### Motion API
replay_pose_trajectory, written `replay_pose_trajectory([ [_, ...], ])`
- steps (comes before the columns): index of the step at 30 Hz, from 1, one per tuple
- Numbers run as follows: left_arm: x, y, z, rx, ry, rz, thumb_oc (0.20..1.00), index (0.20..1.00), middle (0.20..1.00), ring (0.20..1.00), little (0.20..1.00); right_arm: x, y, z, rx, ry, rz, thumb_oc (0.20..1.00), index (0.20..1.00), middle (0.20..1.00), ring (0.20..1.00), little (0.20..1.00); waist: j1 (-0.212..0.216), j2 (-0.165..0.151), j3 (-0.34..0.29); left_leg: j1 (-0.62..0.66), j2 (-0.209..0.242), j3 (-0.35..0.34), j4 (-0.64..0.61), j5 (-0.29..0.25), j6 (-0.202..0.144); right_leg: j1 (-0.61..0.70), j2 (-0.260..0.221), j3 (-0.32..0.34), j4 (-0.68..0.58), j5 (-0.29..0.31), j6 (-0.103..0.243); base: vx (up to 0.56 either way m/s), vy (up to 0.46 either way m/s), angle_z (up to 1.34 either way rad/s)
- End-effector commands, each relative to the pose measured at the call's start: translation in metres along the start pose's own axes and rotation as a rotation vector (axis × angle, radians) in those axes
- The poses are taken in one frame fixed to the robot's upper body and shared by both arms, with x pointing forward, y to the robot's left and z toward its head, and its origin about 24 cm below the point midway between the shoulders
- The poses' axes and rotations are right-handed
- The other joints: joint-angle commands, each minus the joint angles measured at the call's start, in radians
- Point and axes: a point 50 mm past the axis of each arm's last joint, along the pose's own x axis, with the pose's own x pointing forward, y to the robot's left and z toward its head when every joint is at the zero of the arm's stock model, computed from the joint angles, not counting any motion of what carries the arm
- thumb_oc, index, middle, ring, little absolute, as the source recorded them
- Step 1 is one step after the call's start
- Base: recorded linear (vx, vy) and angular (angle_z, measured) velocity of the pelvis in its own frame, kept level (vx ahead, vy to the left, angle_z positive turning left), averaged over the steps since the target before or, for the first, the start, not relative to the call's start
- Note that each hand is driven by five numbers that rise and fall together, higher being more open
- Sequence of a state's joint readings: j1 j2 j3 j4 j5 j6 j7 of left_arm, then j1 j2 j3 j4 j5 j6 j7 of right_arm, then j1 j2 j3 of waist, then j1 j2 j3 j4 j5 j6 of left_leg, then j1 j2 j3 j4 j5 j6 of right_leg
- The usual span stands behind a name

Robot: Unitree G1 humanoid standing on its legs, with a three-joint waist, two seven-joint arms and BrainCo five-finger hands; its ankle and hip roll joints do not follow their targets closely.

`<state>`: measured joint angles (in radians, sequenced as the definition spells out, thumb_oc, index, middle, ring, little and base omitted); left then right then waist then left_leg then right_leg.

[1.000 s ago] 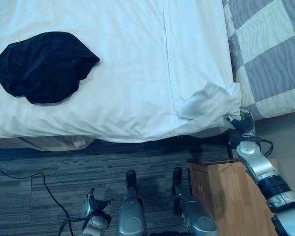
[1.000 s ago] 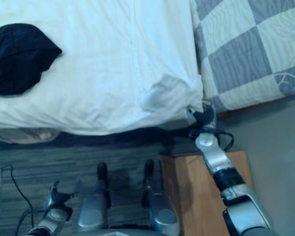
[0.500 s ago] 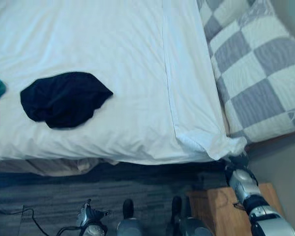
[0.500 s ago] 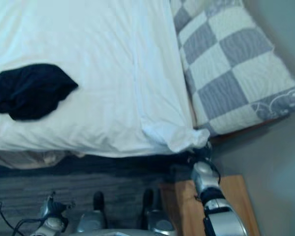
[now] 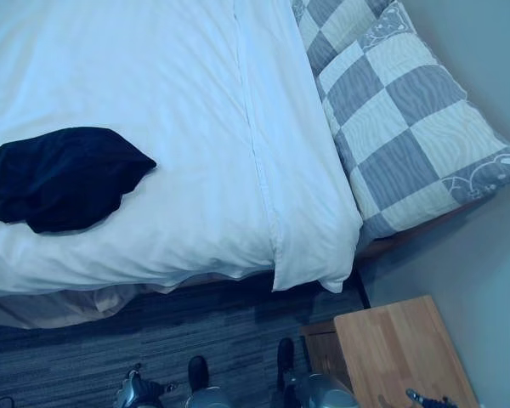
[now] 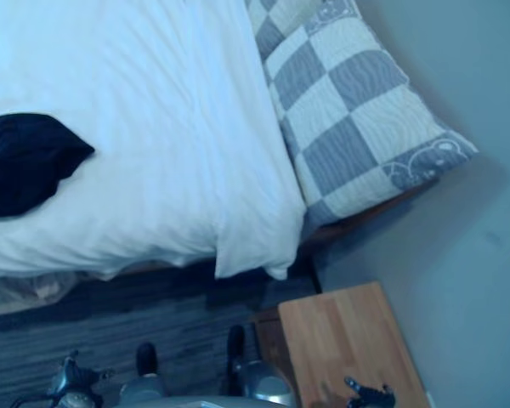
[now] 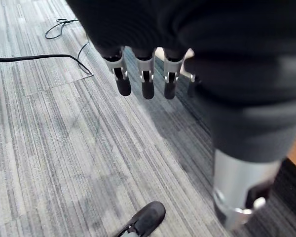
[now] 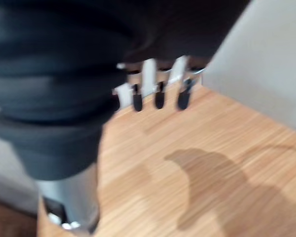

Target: Tidy up the quilt and then pick up the clothes from the bed and put them into the laundry hamper.

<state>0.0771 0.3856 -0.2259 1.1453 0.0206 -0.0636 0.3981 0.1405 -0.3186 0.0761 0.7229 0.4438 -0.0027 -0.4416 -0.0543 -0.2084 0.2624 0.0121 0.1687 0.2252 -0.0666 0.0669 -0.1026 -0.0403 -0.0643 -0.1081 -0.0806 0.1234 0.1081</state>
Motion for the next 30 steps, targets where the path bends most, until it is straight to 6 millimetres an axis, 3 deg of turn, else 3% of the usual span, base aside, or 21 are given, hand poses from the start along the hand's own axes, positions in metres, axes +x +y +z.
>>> replay_pose_trajectory([
  [1,0.005,0.022,-0.004,-0.011,0.017,0.089,1.0,1.0,1.0,1.0,1.0,-0.015,-0.004,0.154,0.071,-0.603,0.139,0.2,0.2,0.2,0.2,0.2,0.012,-0.01,0.082,-0.071,0.055,-0.018,0.117,-0.062,0.009,0.034,-0.083,-0.014,0.006,-0.007,0.089,-0.08,0.077,0.0],
  [3,0.005,0.022,-0.006,-0.021,0.021,0.088,1.0,1.0,1.0,1.0,1.0,-0.038,-0.005,0.202,0.064,-0.787,0.206,0.2,0.2,0.2,0.2,0.2,0.012,-0.011,0.086,-0.083,0.054,-0.02,0.11,-0.056,0.008,0.022,-0.083,-0.012,0.003,-0.005,0.091,-0.05,0.083,-0.01],
  [5,0.004,0.019,-0.006,-0.038,0.03,0.089,1.0,1.0,1.0,1.0,1.0,-0.082,-0.003,0.272,0.031,-1.036,0.303,0.2,0.2,0.2,0.2,0.2,0.029,-0.012,0.1,-0.093,0.056,-0.025,0.104,-0.054,0.003,0.012,-0.083,-0.012,-0.001,-0.005,0.095,-0.01,0.071,0.05],
  [10,0.007,0.026,-0.002,-0.021,0.018,0.118,1.0,1.0,1.0,1.0,1.0,-0.134,0.009,0.355,-0.031,-1.241,0.333,0.2,0.2,0.2,0.2,0.2,0.095,-0.035,0.121,-0.14,0.05,-0.055,0.104,-0.044,-0.002,-0.016,-0.084,-0.034,-0.007,0.003,0.098,0.03,-0.015,0.11],
  [11,0.009,0.029,0.0,-0.015,0.014,0.126,1.0,1.0,1.0,1.0,1.0,-0.139,0.013,0.367,-0.024,-1.242,0.34,0.2,0.2,0.2,0.2,0.2,0.108,-0.038,0.128,-0.151,0.049,-0.064,0.107,-0.043,-0.003,-0.02,-0.084,-0.038,-0.007,0.003,0.098,0.08,-0.104,0.3],
  [12,0.012,0.038,0.006,-0.004,-0.002,0.14,1.0,1.0,1.0,1.0,1.0,-0.148,0.019,0.401,-0.039,-1.236,0.252,0.2,0.2,0.2,0.2,0.2,0.148,-0.04,0.148,-0.183,0.043,-0.091,0.113,-0.042,-0.004,-0.034,-0.083,-0.047,-0.007,0.003,0.1,0.06,-0.087,0.31],
  [14,0.014,0.043,0.009,-0.008,-0.012,0.147,1.0,1.0,1.0,1.0,1.0,-0.15,0.02,0.421,-0.056,-1.21,0.186,0.2,0.2,0.2,0.2,0.2,0.174,-0.035,0.164,-0.206,0.039,-0.11,0.116,-0.04,-0.004,-0.043,-0.083,-0.052,-0.006,0.002,0.1,0.03,-0.062,0.34],
  [17,0.018,0.05,0.017,-0.019,-0.048,0.137,1.0,1.0,1.0,1.0,1.0,-0.138,0.002,0.457,-0.06,-1.082,0.036,0.2,0.2,0.2,0.2,0.2,0.23,-0.004,0.203,-0.271,0.017,-0.16,0.116,-0.029,-0.005,-0.071,-0.087,-0.061,-0.002,-0.008,0.099,-0.05,-0.008,0.33],
  [20,0.017,0.045,0.019,-0.029,-0.068,0.112,1.0,1.0,1.0,1.0,1.0,-0.125,-0.008,0.459,-0.074,-0.999,-0.013,0.2,0.2,0.2,0.2,0.2,0.242,0.021,0.221,-0.294,0.006,-0.179,0.111,-0.02,-0.005,-0.086,-0.094,-0.068,0.004,-0.013,0.096,-0.1,0.095,0.37],
  [21,0.014,0.035,0.02,-0.042,-0.088,0.087,1.0,1.0,1.0,1.0,1.0,-0.109,-0.016,0.452,-0.123,-0.932,-0.06,0.2,0.2,0.2,0.2,0.2,0.246,0.046,0.238,-0.303,-0.004,-0.19,0.105,-0.013,-0.006,-0.1,-0.103,-0.075,0.016,-0.019,0.091,-0.1,0.152,0.26],
  [24,0.011,0.027,0.022,-0.049,-0.107,0.074,1.0,1.0,1.0,1.0,1.0,-0.092,-0.017,0.439,-0.13,-0.869,-0.065,0.2,0.2,0.2,0.2,0.2,0.248,0.06,0.246,-0.307,-0.013,-0.191,0.102,-0.01,-0.004,-0.11,-0.11,-0.081,0.025,-0.021,0.089,-0.07,0.093,0.12],
  [25,0.01,0.022,0.025,-0.055,-0.126,0.072,1.0,1.0,1.0,1.0,1.0,-0.076,-0.016,0.423,-0.126,-0.817,-0.044,0.2,0.2,0.2,0.2,0.2,0.243,0.067,0.252,-0.308,-0.016,-0.188,0.102,-0.011,-0.004,-0.116,-0.116,-0.086,0.033,-0.022,0.089,-0.05,0.039,0.04],
  [28,0.008,0.016,0.029,-0.077,-0.138,0.073,1.0,1.0,1.0,1.0,1.0,-0.053,-0.011,0.394,-0.086,-0.761,0.019,0.2,0.2,0.2,0.2,0.2,0.221,0.072,0.256,-0.304,-0.015,-0.177,0.108,-0.013,-0.003,-0.125,-0.12,-0.078,0.045,-0.023,0.087,-0.05,0.058,0.05],
  [30,0.007,0.012,0.034,-0.107,-0.14,0.073,1.0,1.0,1.0,1.0,1.0,-0.037,-0.001,0.358,-0.054,-0.721,0.069,0.2,0.2,0.2,0.2,0.2,0.187,0.07,0.255,-0.295,-0.015,-0.161,0.109,-0.017,0.001,-0.132,-0.12,-0.06,0.051,-0.022,0.085,-0.06,0.063,-0.04],
])
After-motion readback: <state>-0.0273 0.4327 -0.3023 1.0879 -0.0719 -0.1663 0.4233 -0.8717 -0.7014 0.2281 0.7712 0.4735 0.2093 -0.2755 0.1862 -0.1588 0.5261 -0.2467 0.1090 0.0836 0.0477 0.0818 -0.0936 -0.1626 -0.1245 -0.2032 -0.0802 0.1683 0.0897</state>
